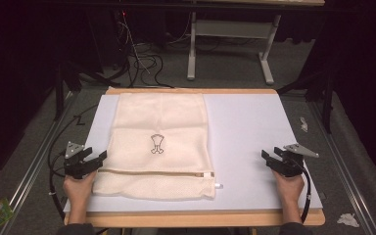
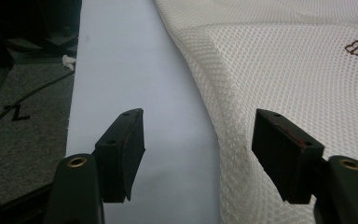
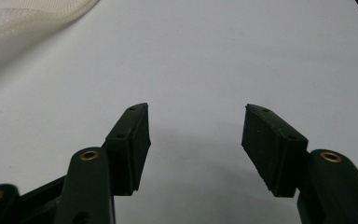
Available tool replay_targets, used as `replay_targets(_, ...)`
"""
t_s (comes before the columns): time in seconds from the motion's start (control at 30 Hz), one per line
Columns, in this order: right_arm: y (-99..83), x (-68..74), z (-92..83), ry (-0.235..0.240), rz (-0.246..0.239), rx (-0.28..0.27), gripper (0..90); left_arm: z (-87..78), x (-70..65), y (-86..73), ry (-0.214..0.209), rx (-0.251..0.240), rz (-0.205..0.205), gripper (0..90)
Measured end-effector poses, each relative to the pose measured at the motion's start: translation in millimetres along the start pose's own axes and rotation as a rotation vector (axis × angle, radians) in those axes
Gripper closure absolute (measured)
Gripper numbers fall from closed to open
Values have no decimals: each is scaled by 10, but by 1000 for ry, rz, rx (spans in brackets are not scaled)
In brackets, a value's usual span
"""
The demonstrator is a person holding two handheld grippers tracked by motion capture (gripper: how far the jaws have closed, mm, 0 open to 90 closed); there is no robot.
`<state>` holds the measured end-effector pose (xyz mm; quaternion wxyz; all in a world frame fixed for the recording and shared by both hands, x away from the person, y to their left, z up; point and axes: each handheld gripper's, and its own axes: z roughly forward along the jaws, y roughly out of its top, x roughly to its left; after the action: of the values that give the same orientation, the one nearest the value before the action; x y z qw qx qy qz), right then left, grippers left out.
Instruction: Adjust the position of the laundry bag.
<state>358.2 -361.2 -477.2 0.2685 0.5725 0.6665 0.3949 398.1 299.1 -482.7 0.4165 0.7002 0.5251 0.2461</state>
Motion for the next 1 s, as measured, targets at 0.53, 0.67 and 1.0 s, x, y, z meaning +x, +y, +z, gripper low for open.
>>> replay_targets(0.53, 1, -13, -2, -28, 16, -6, 410, -16, 5, -7, -2, -16, -5, 348)
replay_targets(0.67, 2, -13, -1, -27, 20, -4, 410, -6, 12, -3, -10, -9, -12, 350)
replay_targets(1.0, -3, 2, -16, -14, 3, -15, 443, -17, 15, -6, -8, -18, -10, 342)
